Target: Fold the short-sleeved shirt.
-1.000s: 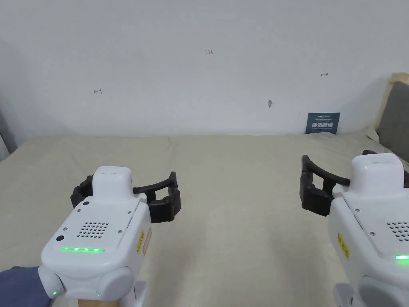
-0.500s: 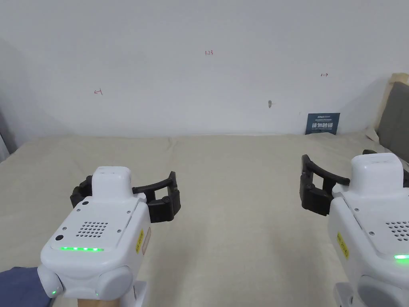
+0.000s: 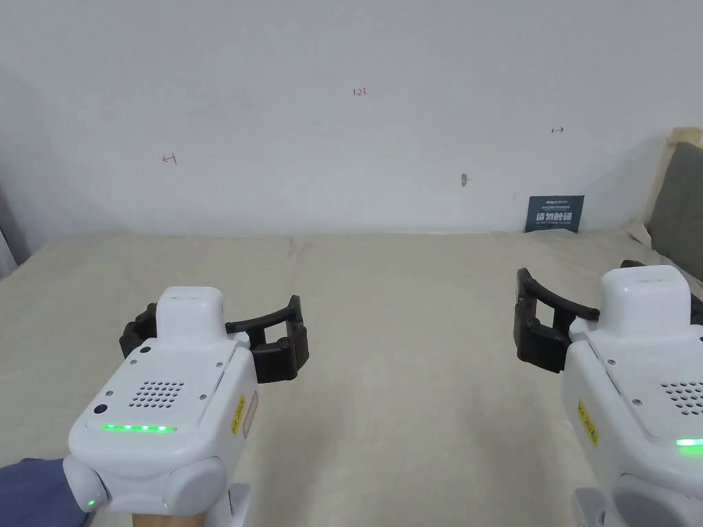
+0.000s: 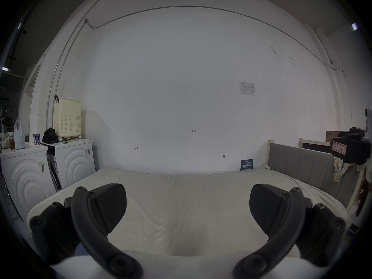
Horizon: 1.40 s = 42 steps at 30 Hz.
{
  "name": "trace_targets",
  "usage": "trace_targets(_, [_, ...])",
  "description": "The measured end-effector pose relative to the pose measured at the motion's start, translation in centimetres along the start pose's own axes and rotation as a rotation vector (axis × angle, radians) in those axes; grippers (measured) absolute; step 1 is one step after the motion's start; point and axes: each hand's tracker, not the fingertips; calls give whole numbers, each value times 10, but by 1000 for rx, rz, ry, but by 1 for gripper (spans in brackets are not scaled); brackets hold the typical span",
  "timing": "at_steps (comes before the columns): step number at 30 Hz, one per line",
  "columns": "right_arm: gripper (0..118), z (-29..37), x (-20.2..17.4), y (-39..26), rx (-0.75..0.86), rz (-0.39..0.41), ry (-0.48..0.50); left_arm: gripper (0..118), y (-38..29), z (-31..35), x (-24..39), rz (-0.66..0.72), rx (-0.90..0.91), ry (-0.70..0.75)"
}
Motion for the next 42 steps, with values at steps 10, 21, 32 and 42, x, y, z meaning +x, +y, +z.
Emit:
trace_targets(10, [87, 2, 0, 0, 1, -3, 3, 118, -1, 1, 0, -13, -7, 4])
trace_targets(21, [87, 1, -1, 0, -10, -2, 1, 118, 0, 2, -1, -5, -6, 2])
trace_targets(32, [87, -5, -2, 7, -154, -106, -34, 118, 3, 4, -2, -2, -9, -6])
trace_targets(42, [87, -15, 2, 20, -490, -277, -152, 118, 4, 6, -6, 11, -6, -5])
